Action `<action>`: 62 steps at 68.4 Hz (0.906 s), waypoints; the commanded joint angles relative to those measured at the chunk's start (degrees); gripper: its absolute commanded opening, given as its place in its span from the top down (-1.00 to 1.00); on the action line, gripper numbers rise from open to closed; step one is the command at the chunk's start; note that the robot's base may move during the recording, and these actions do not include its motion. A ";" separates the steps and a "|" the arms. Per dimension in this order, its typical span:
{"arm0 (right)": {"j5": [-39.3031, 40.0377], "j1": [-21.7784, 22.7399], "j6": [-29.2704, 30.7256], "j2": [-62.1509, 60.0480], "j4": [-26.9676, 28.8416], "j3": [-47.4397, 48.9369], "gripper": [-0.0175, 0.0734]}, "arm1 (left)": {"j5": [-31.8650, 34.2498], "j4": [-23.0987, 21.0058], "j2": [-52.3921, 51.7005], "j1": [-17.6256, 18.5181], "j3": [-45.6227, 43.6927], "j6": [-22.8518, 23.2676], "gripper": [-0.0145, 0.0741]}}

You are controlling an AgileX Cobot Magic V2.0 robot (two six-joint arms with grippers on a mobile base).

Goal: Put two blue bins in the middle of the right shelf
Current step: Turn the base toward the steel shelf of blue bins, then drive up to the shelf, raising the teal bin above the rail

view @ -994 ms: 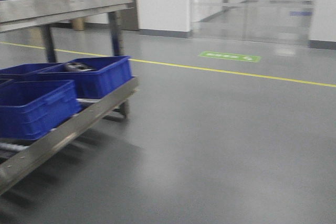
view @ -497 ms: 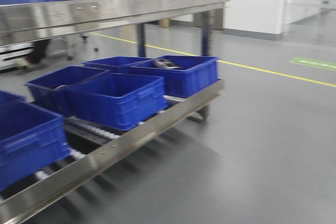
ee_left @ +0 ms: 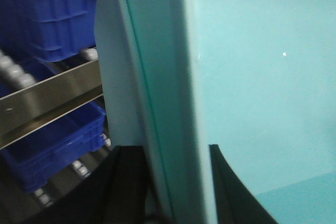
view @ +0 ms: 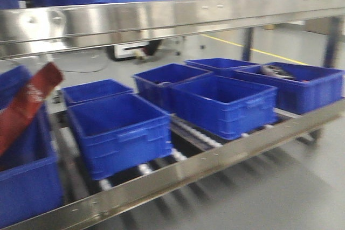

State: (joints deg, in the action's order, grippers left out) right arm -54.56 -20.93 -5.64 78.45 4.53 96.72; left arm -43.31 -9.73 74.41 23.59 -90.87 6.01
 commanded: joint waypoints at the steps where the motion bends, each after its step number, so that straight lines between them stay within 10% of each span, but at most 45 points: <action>1: 4.05 0.28 1.51 -0.82 -1.24 0.80 0.95 | 5.75 -2.61 -1.45 0.26 -1.35 0.65 0.92; 62: 4.05 0.28 1.51 -0.82 -1.24 0.80 0.95 | 5.75 -2.61 -1.45 0.26 -1.35 0.65 0.92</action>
State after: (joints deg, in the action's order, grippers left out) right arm -54.45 -20.93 -5.64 78.45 4.53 96.72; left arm -43.31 -9.63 74.41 23.59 -90.87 6.01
